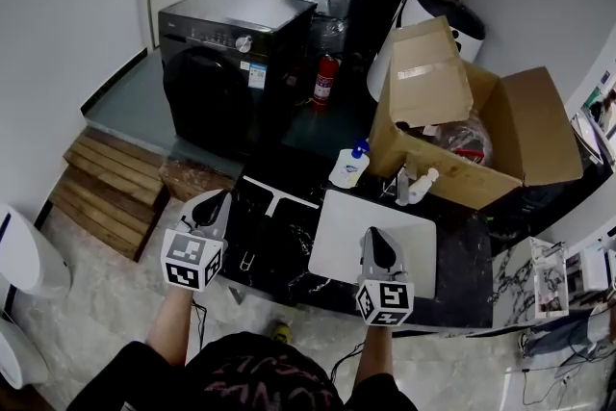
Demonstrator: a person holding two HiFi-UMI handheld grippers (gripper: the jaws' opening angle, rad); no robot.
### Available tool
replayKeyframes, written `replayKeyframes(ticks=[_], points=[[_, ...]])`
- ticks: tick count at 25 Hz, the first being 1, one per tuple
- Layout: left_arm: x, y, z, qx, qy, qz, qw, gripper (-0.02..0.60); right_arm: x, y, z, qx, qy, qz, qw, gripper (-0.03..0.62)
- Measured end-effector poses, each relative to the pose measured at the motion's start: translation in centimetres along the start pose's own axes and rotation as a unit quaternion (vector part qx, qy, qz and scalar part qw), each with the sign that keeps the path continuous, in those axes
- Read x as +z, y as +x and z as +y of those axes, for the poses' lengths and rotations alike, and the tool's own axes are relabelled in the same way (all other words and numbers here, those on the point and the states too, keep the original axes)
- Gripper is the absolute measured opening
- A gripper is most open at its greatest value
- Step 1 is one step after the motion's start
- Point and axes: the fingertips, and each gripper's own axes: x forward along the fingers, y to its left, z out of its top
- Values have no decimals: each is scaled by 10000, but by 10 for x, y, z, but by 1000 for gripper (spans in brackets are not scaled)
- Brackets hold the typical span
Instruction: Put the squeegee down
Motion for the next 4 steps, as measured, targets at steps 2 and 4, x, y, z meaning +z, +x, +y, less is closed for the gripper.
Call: replayKeyframes(ticks=[2, 4], points=[[1, -2, 2, 12, -8, -7, 10000, 2, 1, -1, -1, -24, 2, -10, 10000, 9], [3, -3, 3, 24, -3, -19, 10000, 2, 3, -2, -3, -56, 7, -22, 10000, 9]])
